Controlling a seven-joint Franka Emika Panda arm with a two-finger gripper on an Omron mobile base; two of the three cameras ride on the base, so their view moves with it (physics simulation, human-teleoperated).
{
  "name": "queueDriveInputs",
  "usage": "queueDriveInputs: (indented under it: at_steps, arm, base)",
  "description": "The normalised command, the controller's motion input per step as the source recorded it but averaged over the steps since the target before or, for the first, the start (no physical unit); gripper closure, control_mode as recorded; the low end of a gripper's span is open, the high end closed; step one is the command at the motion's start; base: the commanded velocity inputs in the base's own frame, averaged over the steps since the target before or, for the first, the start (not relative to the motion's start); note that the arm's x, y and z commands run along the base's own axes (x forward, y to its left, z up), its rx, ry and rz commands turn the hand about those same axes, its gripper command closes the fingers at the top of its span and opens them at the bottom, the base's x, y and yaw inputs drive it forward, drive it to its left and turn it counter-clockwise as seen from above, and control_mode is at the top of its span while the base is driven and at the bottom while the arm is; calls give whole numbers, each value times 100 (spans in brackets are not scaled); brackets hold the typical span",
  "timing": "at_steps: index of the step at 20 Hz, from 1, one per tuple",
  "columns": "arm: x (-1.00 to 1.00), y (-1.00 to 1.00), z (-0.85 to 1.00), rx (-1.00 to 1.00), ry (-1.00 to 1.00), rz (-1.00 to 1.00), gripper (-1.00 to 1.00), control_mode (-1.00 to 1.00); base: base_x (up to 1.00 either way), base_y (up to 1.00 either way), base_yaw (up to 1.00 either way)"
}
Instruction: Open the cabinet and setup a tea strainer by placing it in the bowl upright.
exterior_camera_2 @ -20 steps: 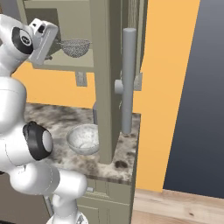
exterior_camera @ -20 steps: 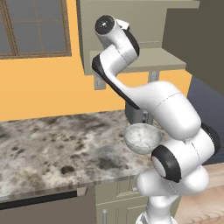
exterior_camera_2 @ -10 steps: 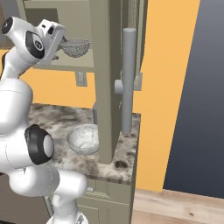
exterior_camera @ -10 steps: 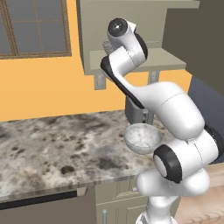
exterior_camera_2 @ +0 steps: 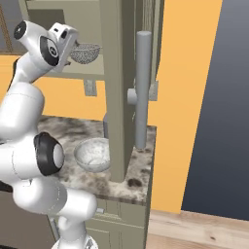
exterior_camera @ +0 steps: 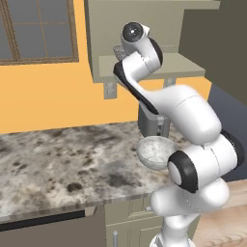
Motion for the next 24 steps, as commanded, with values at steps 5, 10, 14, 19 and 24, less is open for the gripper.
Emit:
queueDriveInputs:
  at_steps: [5, 10, 14, 19, 24]
  arm:
    - [25, 0, 0, 0, 0, 0, -100, -100]
    - [28, 0, 0, 0, 0, 0, -100, -100]
    - [36, 0, 0, 0, 0, 0, -100, -100]
    - [32, 0, 0, 0, 0, 0, -100, -100]
    - [16, 0, 0, 0, 0, 0, -100, -100]
  base:
    - [0, 0, 0]
    - [0, 0, 0]
    - [0, 0, 0]
    - [0, 0, 0]
    - [0, 0, 0]
